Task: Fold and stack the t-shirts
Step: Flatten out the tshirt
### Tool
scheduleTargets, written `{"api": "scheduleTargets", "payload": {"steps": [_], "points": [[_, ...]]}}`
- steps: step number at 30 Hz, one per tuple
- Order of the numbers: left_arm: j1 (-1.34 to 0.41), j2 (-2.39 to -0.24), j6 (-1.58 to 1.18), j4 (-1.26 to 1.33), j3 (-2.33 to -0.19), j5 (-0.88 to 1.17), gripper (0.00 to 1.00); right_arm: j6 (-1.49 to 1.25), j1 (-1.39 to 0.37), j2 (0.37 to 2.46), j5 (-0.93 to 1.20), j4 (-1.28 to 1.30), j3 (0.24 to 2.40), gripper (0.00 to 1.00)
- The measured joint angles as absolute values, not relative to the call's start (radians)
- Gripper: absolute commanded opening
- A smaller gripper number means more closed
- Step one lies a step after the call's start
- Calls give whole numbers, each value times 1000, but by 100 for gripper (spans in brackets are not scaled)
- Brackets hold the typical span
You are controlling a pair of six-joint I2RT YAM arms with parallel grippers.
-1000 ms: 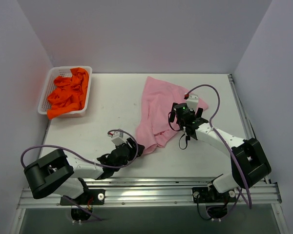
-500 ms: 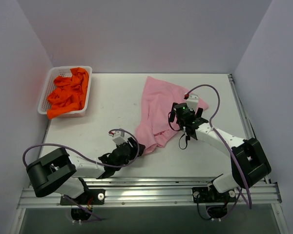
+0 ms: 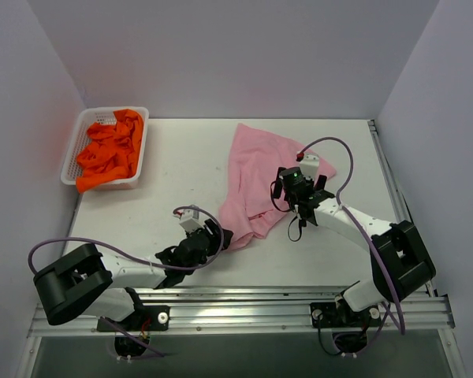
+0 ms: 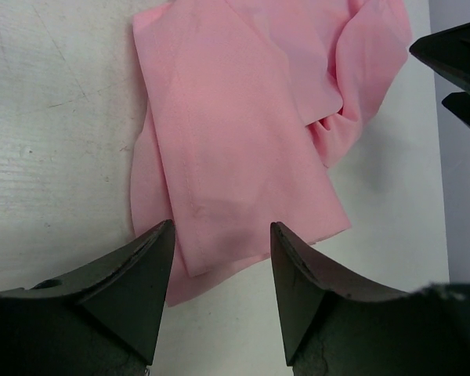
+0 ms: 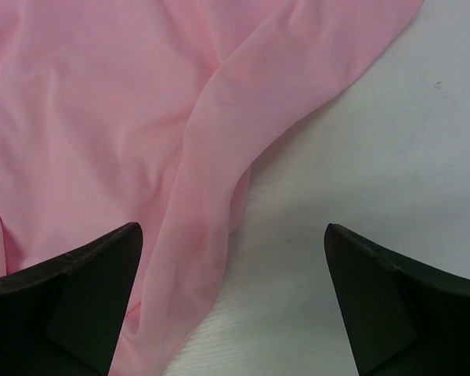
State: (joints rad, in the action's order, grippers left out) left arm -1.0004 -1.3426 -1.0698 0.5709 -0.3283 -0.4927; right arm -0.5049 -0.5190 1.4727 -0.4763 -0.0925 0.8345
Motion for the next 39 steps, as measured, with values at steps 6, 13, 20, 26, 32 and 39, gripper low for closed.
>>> {"api": "scheduleTargets", "payload": {"steps": [6,13,20,26,32,39], "points": [[-1000,-1354,-1089,572,-326,-493,61,-505,-519,1475,-477,-93,834,96],[-1000,-1359,-1091,584,-318,-492,61,-505,-519,1486,-480,-93,840,97],[-1000,-1431,-1092,626,-318,-469,61,-505,-519,1486,-483,-93,841,97],[-1000,-1463,-1092,661,-319,-457,61,-505,-519,1487,-484,-93,842,97],[-1000,-1465,-1090,672,-321,-455,61,-505,-519,1496,-484,-93,849,96],[-1000,-1464,-1083,673,-336,-456,57,-505,-519,1517,-484,-93,852,97]]}}
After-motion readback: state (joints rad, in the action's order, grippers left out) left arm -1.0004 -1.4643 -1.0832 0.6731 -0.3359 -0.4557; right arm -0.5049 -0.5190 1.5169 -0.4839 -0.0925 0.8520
